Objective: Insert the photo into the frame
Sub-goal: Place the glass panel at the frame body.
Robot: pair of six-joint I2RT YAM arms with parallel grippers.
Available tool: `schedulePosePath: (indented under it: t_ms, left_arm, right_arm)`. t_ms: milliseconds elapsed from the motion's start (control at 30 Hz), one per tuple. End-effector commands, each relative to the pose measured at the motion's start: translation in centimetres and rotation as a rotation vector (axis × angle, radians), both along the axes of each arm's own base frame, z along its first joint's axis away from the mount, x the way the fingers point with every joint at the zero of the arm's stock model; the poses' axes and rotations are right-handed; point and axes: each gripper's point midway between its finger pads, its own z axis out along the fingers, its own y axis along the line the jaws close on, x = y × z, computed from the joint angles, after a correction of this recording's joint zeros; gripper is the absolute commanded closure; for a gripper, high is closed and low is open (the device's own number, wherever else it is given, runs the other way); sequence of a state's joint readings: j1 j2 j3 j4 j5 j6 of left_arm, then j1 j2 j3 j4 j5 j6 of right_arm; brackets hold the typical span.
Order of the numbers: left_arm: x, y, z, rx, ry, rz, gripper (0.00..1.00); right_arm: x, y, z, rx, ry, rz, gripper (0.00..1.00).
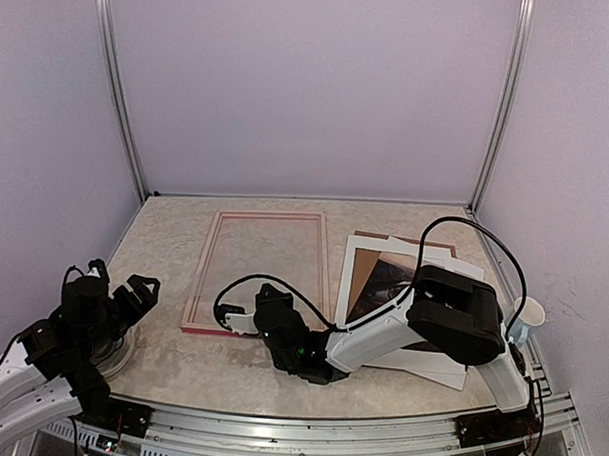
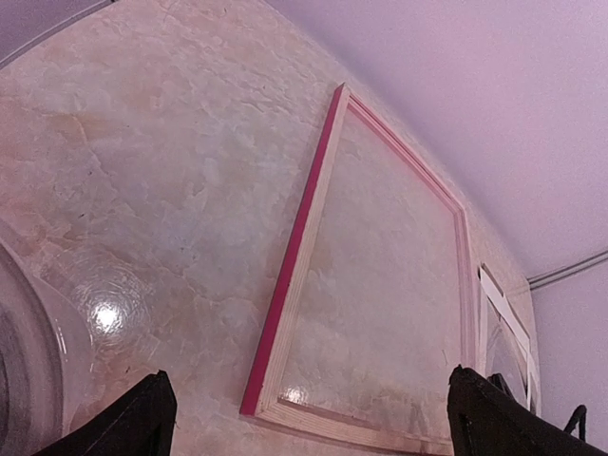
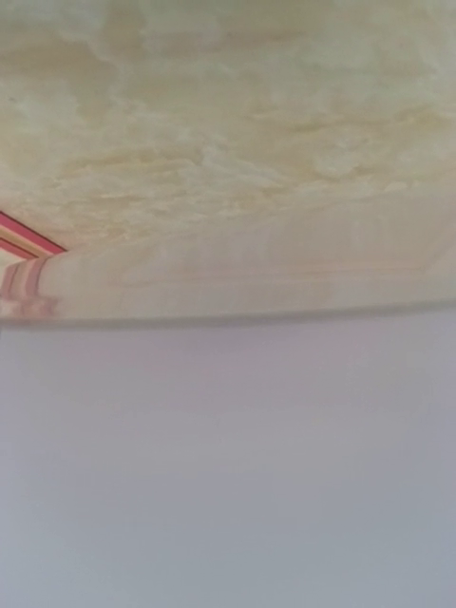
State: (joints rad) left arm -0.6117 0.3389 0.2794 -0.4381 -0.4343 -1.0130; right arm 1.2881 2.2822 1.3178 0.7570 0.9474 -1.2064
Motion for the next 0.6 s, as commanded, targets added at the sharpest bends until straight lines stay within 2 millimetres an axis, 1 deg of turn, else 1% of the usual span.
schedulePosePath:
  t_ms: [0, 67, 267, 367, 467, 533, 567]
  left_arm:
    - [0.2, 0.3, 1.1, -0.002, -0.023, 0.016, 0.01]
    - [0.2, 0.3, 1.1, -0.004, -0.024, 0.015, 0.01]
    - [0.1, 0.3, 1.1, -0.006, -0.024, 0.017, 0.01]
    - [0.1, 0.3, 1.0, -0.008, -0.024, 0.017, 0.01]
    - [0.1, 0.4, 1.0, -0.006, -0.023, 0.019, 0.01]
    - [0.2, 0.3, 0.9, -0.006, -0.021, 0.018, 0.01]
    - [0.2, 0.3, 0.9, -0.005, -0.020, 0.018, 0.01]
  right_arm:
    - [0.5, 0.2, 0.0, 0.041, -0.002, -0.019, 0.98]
    - [0.5, 0.2, -0.1, 0.038, 0.001, -0.015, 0.92]
    - [0.3, 0.3, 0.1, 0.037, 0.029, -0.014, 0.59]
    - [0.1, 0.5, 0.0, 0.039, 0.078, -0.004, 0.36]
    - [-0.1, 0.9, -0.3, 0.048, 0.143, 0.003, 0.15]
    - [-0.3, 1.2, -0.6, 0.048, 0.195, 0.007, 0.08]
    - [-0.4, 1.4, -0.7, 0.052, 0.219, 0.011, 0.07]
